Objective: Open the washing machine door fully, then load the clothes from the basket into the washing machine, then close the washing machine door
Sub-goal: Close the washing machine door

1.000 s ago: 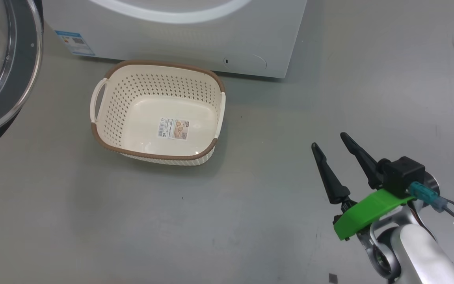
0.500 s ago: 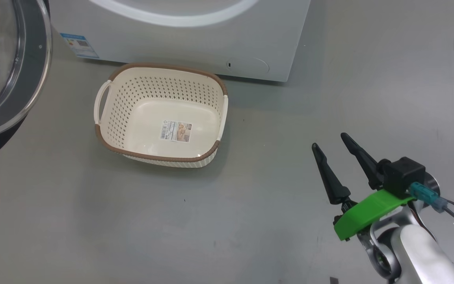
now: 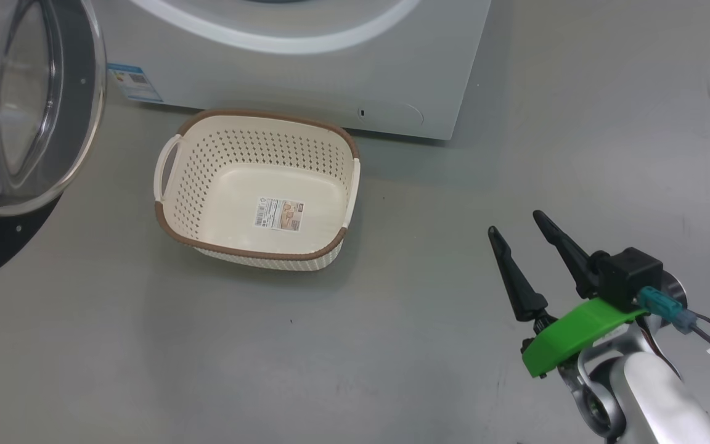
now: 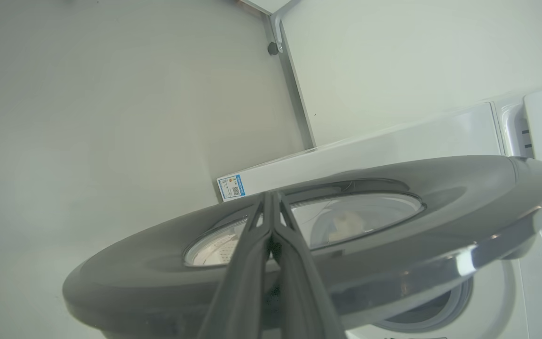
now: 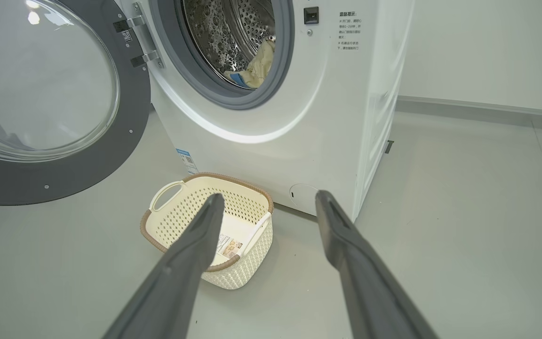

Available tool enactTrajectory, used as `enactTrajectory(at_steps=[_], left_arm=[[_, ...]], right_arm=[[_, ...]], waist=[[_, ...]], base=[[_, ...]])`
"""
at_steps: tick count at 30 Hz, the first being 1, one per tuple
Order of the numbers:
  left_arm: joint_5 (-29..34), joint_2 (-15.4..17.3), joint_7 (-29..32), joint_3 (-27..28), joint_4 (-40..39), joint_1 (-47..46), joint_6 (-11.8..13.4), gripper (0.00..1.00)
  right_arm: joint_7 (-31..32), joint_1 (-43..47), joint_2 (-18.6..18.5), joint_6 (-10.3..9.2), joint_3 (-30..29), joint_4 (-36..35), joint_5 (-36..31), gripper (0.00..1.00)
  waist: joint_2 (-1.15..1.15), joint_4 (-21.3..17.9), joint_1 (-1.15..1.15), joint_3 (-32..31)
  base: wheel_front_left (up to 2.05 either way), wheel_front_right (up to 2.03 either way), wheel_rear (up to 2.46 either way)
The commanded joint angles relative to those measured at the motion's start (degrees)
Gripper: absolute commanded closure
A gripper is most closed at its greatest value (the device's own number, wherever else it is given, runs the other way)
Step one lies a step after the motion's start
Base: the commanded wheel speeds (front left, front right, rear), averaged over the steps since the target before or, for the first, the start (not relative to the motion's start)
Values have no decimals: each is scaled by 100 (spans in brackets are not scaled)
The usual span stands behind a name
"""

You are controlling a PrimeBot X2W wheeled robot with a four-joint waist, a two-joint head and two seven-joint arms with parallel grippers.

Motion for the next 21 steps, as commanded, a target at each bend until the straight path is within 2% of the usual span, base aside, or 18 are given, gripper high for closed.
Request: enactTrajectory(at_steps=[1,4,11,21], left_arm=[[-113,231,297,24,-283,57,-126,100],[-219,141,728,-35,-443,165,-212,100],[-376,-21,1251,-91,-832,481,-333,100],[-643,-654,1976,-361,-1999,1085,-471,100]], right_arm=[[-77,-145,21,58,96,-141,8,0],[-98,-135,41,58,103,-96,24,0],[-136,-125,79,58,87,-37,36,0],[-198,-48,163,58,107,89,64,0]], waist=[[0,11,0,-57],[0,22,0,-144],[0,55,0,-269],[0,155,0,-532]], base=[[0,0,0],[0,0,0],[0,0,0],[0,0,0]])
